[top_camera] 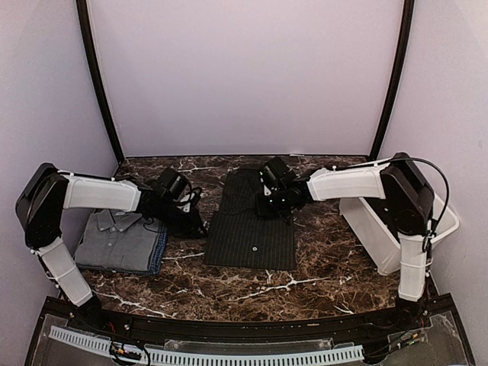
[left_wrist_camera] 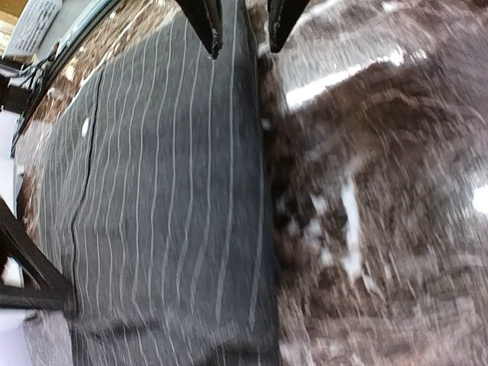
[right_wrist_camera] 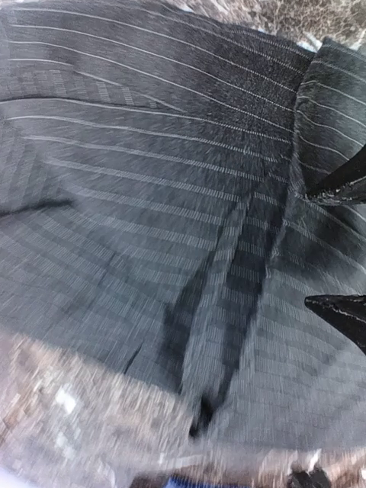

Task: Fold and stack the long sleeve shirts
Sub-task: Pick up the 2/3-rectangle-folded shirt from the center of the board.

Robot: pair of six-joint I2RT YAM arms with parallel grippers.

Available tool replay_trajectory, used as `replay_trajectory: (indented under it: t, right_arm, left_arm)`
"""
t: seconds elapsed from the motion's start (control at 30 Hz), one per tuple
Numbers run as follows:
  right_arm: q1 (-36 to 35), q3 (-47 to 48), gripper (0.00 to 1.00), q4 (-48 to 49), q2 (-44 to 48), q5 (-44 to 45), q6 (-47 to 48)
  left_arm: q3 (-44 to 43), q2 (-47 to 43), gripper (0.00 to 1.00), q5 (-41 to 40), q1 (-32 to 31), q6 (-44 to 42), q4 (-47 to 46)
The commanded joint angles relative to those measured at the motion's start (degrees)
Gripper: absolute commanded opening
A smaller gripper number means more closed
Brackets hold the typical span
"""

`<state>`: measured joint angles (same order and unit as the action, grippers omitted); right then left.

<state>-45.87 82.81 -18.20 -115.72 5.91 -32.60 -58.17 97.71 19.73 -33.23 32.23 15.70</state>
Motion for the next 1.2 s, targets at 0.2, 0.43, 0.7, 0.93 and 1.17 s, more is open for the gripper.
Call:
replay_trajectory:
  t: [0.2,0.43,0.7,0.93,1.17]
  right_arm:
    - [0.5,4.3,0.40,-5.1,-6.7,2.6,3.1]
    - [-0.6,1.9,0.45,-6.1,1.5,2.8,3.5]
    - [-4.9,-12.3,0.45,-5.9,13.4,3.0,-1.0]
    - [-7.7,-26.8,0.32,-3.4,22.9,0.5,-7.9]
    - [-8.4,-36.3,0.22,-1.3,26.6,-1.2,-11.3]
  left_arm:
    - [7.9,-7.3,0.20,0.1,-4.7,2.6,1.6]
    - [10.9,-7.4,0.18,0.1,-6.8,4.3,0.5]
    - [11.7,-6.0,0.15,0.5,-9.7,6.3,-1.4]
    - [12.0,-4.5,0.12,0.2,-11.2,8.1,-2.8]
    - [11.7,-4.3,0.11,-0.4,-12.6,9.6,-2.1]
